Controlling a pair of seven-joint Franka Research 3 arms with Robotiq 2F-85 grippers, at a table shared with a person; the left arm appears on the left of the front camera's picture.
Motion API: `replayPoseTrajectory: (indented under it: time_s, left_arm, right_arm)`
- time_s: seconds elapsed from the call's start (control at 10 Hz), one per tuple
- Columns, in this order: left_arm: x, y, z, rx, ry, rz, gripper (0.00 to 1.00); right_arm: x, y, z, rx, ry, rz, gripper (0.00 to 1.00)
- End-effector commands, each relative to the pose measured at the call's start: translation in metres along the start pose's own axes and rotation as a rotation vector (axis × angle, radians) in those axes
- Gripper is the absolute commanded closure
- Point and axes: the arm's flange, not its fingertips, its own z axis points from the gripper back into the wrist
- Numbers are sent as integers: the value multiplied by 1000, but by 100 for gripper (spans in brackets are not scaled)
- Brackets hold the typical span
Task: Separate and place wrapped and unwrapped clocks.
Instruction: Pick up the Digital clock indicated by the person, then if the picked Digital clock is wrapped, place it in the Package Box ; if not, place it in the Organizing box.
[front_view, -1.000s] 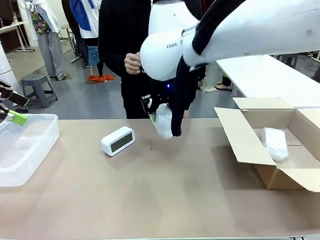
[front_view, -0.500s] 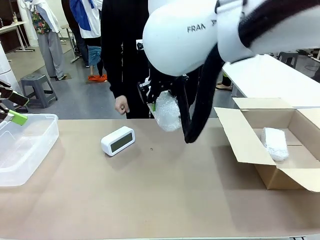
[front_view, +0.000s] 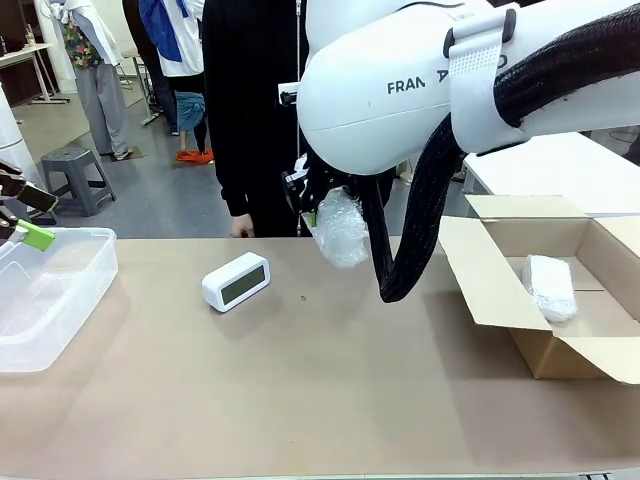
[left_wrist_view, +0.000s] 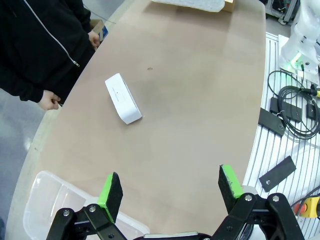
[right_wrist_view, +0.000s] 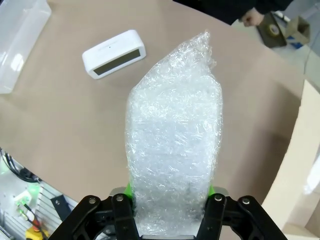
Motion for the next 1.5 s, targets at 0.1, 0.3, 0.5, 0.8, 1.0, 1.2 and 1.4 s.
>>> replayPoseTrajectory:
  time_s: [0.1, 0.3, 0.5, 0.8, 1.0, 1.2, 1.4]
  left_arm:
    - [-1, 2, 0, -17, -14, -13, 0]
    - [-1, 2, 0, -17, -14, -13, 0]
    - [-1, 2, 0, -17, -14, -13, 0]
    - [-1, 2, 0, -17, -14, -13, 0]
    - [-1, 2, 0, -17, -14, -13, 0]
    - [-1, 2, 0, -17, -14, -13, 0]
    - [-1, 2, 0, -17, -14, -13, 0]
  right_arm:
    - [1, 1, 4, 6, 3, -1, 100]
    - [1, 1, 4, 6, 3, -1, 100]
    - [1, 1, 4, 6, 3, -1, 100]
    - [1, 1, 4, 6, 3, -1, 100]
    - [1, 1, 4, 6, 3, -1, 100]
    - [1, 1, 4, 6, 3, -1, 100]
    - [13, -39, 20, -39, -21, -128, 48]
